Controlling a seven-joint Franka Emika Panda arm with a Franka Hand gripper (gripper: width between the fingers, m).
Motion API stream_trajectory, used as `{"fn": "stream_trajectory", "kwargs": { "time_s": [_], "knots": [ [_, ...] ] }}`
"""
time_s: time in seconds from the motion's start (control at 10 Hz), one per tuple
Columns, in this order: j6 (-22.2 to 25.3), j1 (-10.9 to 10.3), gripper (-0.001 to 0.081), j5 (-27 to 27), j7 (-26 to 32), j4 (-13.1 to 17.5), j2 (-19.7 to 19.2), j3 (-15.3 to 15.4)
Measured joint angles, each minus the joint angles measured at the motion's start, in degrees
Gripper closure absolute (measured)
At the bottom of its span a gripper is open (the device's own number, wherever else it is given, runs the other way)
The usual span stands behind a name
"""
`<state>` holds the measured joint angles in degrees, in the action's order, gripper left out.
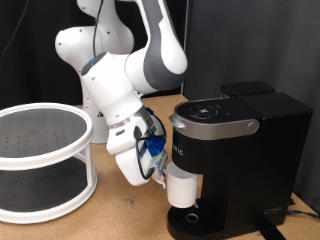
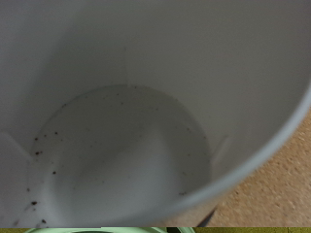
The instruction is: Make a cup of coffee with the keurig machine
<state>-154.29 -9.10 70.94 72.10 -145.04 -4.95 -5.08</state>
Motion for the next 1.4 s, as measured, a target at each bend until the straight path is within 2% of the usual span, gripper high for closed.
{"fn": "stream_trajectory", "kwargs": {
  "time_s": [0.4,0.8,1.4],
  "knots": [
    [-2.0,-0.2,0.0743,2.5,0.4,0.9,-2.8,2.2],
    [-3.6,-0.2,0.0743,7.6,4.4,2.3,-5.8,3.4],
    [-3.4,-0.2,0.0743,10.5,7.0,2.5,-6.0,3.8]
  ]
}}
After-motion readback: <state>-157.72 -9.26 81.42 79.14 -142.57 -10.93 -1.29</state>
